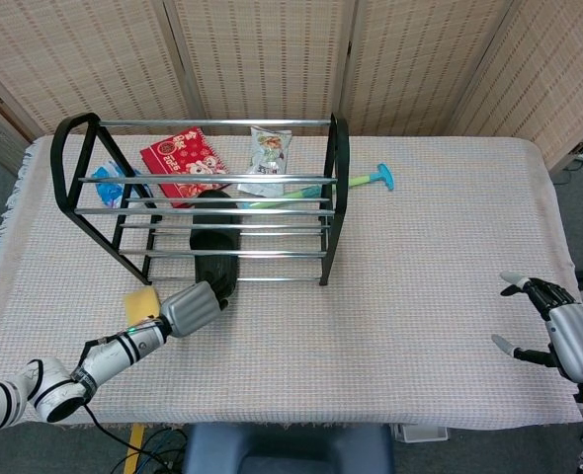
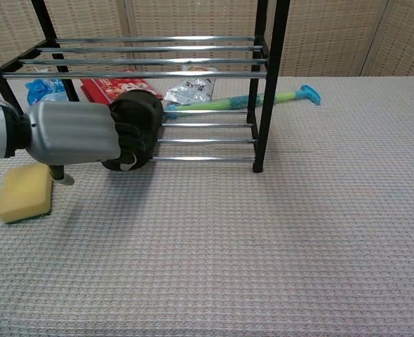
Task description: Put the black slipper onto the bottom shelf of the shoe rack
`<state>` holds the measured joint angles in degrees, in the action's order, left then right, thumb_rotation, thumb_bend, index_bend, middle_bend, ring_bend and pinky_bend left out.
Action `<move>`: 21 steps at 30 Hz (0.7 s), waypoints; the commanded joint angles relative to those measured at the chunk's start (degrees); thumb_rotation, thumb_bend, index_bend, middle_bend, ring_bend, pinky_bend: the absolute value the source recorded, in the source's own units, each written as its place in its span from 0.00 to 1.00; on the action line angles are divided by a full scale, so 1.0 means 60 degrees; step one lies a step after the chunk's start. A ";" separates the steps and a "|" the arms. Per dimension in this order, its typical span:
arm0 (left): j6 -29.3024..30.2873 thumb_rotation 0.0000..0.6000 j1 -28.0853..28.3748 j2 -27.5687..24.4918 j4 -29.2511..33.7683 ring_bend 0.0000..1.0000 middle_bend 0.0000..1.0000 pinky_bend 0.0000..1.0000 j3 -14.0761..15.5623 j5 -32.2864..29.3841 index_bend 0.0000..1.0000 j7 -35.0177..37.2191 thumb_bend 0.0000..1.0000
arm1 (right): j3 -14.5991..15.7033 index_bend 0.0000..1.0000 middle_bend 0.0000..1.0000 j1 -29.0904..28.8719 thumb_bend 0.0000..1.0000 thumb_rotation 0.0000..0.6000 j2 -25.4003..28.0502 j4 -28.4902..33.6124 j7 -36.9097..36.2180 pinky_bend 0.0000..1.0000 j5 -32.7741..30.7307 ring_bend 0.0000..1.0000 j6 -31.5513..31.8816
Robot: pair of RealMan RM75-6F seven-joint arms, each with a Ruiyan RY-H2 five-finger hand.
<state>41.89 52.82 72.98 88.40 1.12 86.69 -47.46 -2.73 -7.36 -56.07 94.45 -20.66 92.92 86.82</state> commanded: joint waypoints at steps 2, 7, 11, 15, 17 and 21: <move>0.0059 1.00 -0.0058 -0.0094 0.0255 0.16 0.19 0.37 0.0036 -0.0023 0.33 0.0077 0.06 | -0.0014 0.17 0.36 0.0003 0.16 1.00 0.0009 0.0022 0.0021 0.25 -0.0014 0.27 0.0015; 0.0126 1.00 -0.0150 -0.0296 0.0809 0.16 0.19 0.37 0.0086 -0.0038 0.26 0.0792 0.06 | -0.0025 0.17 0.36 -0.0016 0.16 1.00 0.0027 0.0054 0.0050 0.25 0.0000 0.27 0.0008; 0.0445 1.00 -0.0407 -0.0681 0.1342 0.16 0.19 0.37 0.0139 -0.0090 0.24 0.1414 0.06 | -0.0007 0.17 0.36 0.0004 0.16 1.00 0.0092 0.0079 -0.0008 0.25 0.0003 0.27 0.0015; 0.0936 1.00 -0.0826 -0.1062 0.1759 0.16 0.19 0.37 0.0286 -0.0102 0.24 0.1875 0.06 | -0.0017 0.17 0.36 0.0038 0.16 1.00 0.0150 0.0090 -0.0014 0.25 -0.0027 0.27 0.0063; 0.1163 1.00 -0.1039 -0.1281 0.1959 0.16 0.19 0.37 0.0370 -0.0110 0.24 0.2077 0.06 | -0.0022 0.17 0.36 0.0056 0.16 1.00 0.0170 0.0089 -0.0021 0.25 -0.0030 0.27 0.0096; 0.1853 1.00 -0.1660 -0.1803 0.2392 0.16 0.19 0.37 0.0619 -0.0060 0.24 0.2510 0.06 | -0.0011 0.17 0.36 0.0100 0.16 1.00 0.0221 0.0115 -0.0009 0.25 -0.0010 0.27 0.0160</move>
<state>51.33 44.48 63.59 101.47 3.97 86.22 -33.79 -2.80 -6.78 -54.76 95.12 -20.73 92.86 87.77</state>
